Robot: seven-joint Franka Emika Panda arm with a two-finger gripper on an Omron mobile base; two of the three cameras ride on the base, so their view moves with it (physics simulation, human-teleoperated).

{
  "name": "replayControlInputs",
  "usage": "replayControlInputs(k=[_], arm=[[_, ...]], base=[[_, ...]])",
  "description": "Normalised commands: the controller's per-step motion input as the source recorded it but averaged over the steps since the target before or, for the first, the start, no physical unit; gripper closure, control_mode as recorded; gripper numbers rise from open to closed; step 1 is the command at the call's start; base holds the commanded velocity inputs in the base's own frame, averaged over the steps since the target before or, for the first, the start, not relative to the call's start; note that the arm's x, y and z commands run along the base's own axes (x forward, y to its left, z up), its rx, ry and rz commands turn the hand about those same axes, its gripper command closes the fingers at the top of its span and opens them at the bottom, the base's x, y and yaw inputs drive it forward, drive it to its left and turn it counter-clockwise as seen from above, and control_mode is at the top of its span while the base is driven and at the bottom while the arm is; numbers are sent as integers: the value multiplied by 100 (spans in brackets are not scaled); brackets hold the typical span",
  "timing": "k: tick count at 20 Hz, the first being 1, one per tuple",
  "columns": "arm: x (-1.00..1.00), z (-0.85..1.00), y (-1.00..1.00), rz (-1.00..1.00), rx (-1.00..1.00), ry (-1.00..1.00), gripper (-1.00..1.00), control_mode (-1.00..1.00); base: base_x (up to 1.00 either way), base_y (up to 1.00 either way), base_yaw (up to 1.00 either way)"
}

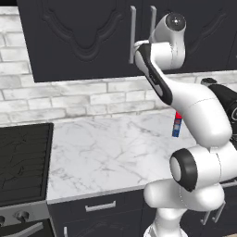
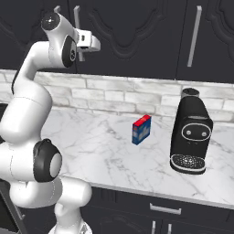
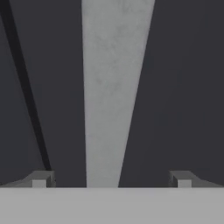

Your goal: Pick the soap dispenser and soap dispenser from the cabinet and place them on the counter.

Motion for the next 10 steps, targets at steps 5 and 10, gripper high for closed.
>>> replayControlInputs(k=[5,10], arm=[[8,-5,10,0,0,-2,100,-100],[5,-1,4,0,0,-1,100,-100]], base=[[0,0,0],[0,0,0]])
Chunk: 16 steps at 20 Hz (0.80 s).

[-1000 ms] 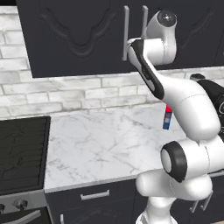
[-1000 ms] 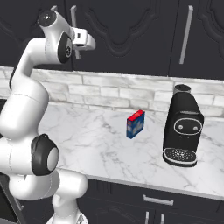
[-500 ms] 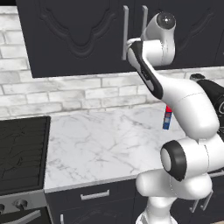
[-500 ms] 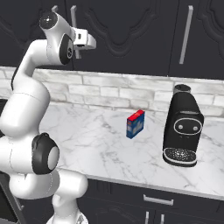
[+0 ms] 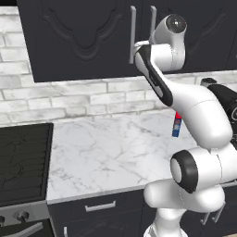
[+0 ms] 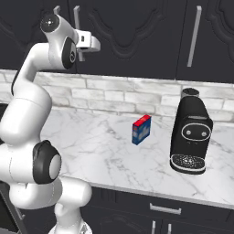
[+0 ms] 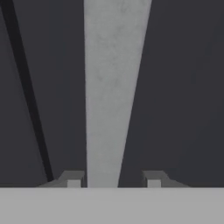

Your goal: Pick the soap dispenser and soap dispenser from the cabinet and place them on the counter.

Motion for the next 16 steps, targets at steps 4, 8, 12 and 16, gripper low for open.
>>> replayControlInputs(k=[4,8,12,16], arm=[[0,0,0,0,0,0,100,-100],[-2,-3,0,0,0,0,100,-100],[-33,-1,-2,2,9,0,100,-100],[-44,2,-1,4,9,0,100,-100]], base=[[0,0,0],[0,0,0],[0,0,0],[0,0,0]])
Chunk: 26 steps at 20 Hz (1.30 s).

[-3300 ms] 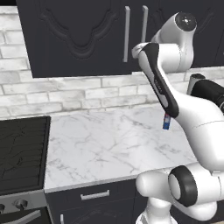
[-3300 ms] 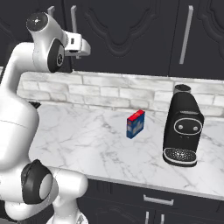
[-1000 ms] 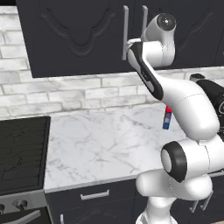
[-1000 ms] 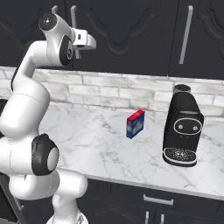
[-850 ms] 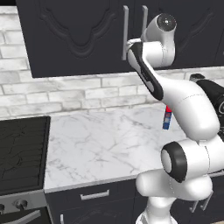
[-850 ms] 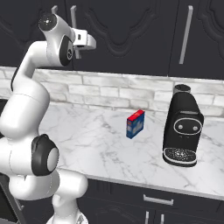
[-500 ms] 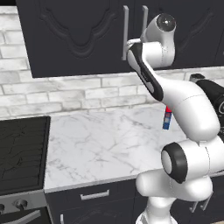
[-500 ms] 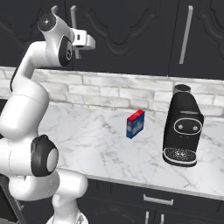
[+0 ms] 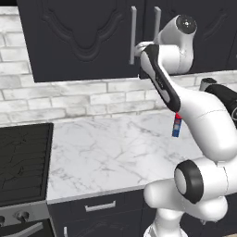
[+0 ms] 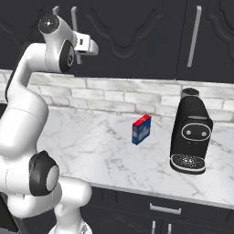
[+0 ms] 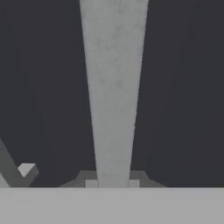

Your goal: Pick the soap dispenser and soap dispenser from the cabinet and place them on the counter.

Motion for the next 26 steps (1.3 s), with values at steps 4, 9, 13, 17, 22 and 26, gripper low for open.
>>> replayControlInputs(k=[4,9,13,17,22,26], arm=[[-48,0,-2,7,9,0,100,-100],[-46,0,-8,9,10,0,100,-100],[-48,0,-10,10,7,-1,100,-100],[-37,1,-21,11,2,-8,100,-100],[-38,2,-15,13,-2,-7,100,-100],[-42,4,-20,13,-1,-5,100,-100]], base=[[0,0,0],[0,0,0],[0,0,0],[0,0,0],[0,0,0],[0,0,0]])
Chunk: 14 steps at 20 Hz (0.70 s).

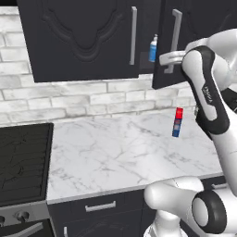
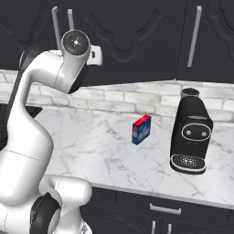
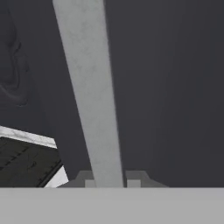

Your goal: Pick the soap dispenser and soap dispenser from the cabinet and place them on the counter.

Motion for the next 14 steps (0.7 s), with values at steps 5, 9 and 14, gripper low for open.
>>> replayControlInputs(k=[5,9,14], arm=[[-45,11,-21,10,0,-1,100,-100],[-49,11,-20,8,2,0,100,-100],[-50,10,-21,7,2,0,100,-100]], base=[[0,0,0],[0,0,0],[0,0,0]])
